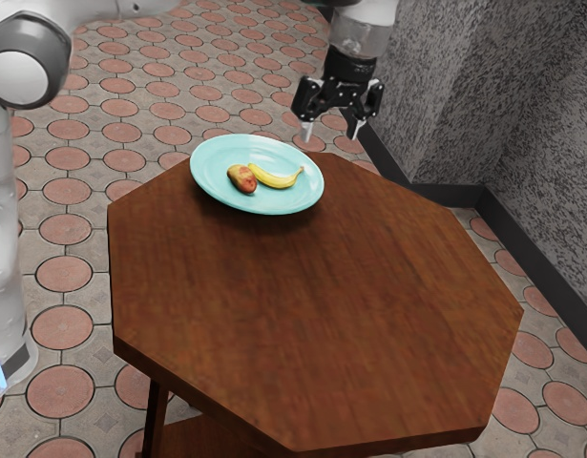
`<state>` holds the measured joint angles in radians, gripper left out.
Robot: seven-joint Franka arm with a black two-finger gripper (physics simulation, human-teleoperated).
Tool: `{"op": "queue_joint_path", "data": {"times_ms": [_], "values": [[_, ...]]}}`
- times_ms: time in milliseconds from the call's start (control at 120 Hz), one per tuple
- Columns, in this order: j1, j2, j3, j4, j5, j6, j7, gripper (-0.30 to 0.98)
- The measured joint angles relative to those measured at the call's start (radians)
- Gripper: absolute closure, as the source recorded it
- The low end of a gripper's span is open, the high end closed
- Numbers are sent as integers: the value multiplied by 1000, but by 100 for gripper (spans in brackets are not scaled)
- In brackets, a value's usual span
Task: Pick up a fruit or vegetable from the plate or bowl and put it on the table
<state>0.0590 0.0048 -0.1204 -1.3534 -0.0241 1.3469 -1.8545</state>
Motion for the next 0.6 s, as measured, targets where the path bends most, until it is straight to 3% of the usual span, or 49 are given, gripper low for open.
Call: {"op": "queue_joint_path", "data": {"times_ms": [175,325,517,600], "values": [[-31,-6,-3,-5,-4,-2,-119,0],[-56,-10,-7,-5,-10,-5,-86,0],[-132,33,36,-11,15,-19,166,0],[-78,71,43,-13,59,-20,322,0]]}}
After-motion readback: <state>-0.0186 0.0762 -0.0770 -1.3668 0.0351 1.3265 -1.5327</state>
